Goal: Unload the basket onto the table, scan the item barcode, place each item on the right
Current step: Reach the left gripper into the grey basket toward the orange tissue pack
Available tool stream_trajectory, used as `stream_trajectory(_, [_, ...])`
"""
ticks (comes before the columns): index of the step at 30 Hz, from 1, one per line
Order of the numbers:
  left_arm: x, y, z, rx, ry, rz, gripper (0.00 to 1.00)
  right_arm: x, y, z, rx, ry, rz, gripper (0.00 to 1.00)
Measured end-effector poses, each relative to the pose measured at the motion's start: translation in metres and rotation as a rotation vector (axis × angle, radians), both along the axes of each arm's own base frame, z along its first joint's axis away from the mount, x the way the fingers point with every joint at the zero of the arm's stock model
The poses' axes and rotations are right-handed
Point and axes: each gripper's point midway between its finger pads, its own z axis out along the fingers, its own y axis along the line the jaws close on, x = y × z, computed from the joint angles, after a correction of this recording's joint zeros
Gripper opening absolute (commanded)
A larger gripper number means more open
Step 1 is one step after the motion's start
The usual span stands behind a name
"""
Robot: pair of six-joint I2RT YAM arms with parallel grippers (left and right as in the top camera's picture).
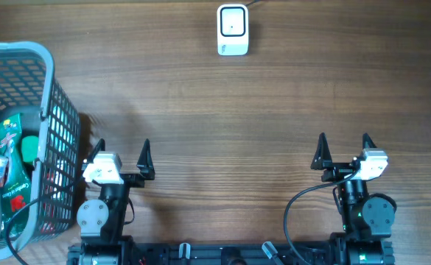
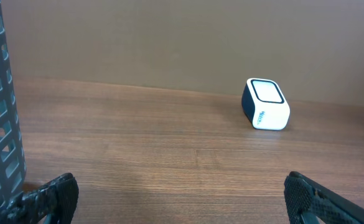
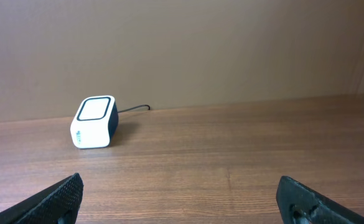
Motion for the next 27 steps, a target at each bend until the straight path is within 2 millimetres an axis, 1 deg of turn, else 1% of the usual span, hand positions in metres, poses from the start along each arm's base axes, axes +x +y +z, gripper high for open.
stream_trajectory(7, [0.000,0.000,0.000,0.000,0.000,0.001,1.00,0.000,0.000,0.000,0.000,0.000,0.000,1.00])
stream_trajectory(8, [0.000,0.000,0.003,0.000,-0.013,0.000,1.00,0.000,0.000,0.000,0.000,0.000,0.000,1.00])
stream_trajectory(9, [0.000,-0.003,0.010,-0.003,-0.043,-0.017,1.00,0.000,0.000,0.000,0.000,0.000,0.000,1.00])
stream_trajectory(11, [-0.001,-0.015,0.024,-0.008,-0.105,-0.085,1.00,0.000,0.000,0.000,0.000,0.000,0.000,1.00])
stream_trajectory(12, [-0.004,-0.026,0.039,-0.015,-0.163,-0.151,1.00,0.000,0.000,0.000,0.000,0.000,0.000,1.00])
stream_trajectory(14, [-0.009,-0.037,0.057,-0.037,-0.222,-0.221,1.00,0.000,0.000,0.000,0.000,0.000,0.000,1.00])
stream_trajectory(15, [-0.011,-0.040,0.066,-0.046,-0.239,-0.238,1.00,0.000,0.000,0.000,0.000,0.000,0.000,1.00])
stream_trajectory(16, [-0.013,-0.042,0.080,-0.053,-0.251,-0.252,1.00,0.000,0.000,0.000,0.000,0.000,0.000,1.00])
stream_trajectory(17, [-0.014,-0.042,0.109,-0.057,-0.274,-0.254,1.00,0.000,0.000,0.000,0.000,0.002,0.000,1.00])
stream_trajectory(18, [-0.014,-0.041,0.131,-0.065,-0.264,-0.252,1.00,0.000,0.000,-0.001,0.000,0.006,0.000,1.00])
stream_trajectory(19, [-0.009,-0.040,0.158,-0.076,-0.233,-0.240,1.00,0.000,0.000,-0.001,0.000,0.005,0.000,1.00])
stream_trajectory(20, [0.001,-0.038,0.177,-0.088,-0.179,-0.228,1.00,0.000,0.000,-0.001,0.000,0.006,0.000,1.00])
stream_trajectory(22, [0.037,-0.035,0.236,-0.105,-0.074,-0.205,1.00,0.000,0.000,-0.002,0.000,0.007,0.000,1.00])
stream_trajectory(23, [0.051,-0.036,0.249,-0.113,-0.018,-0.205,1.00,0.000,0.000,-0.002,0.000,0.007,0.000,1.00])
stream_trajectory(25, [0.072,-0.041,0.262,-0.134,0.145,-0.228,1.00,0.000,0.000,-0.001,0.000,0.006,0.000,1.00])
stream_trajectory(27, [0.090,-0.044,0.254,-0.149,0.256,-0.237,1.00,0.000,0.000,-0.001,0.000,0.006,0.000,1.00])
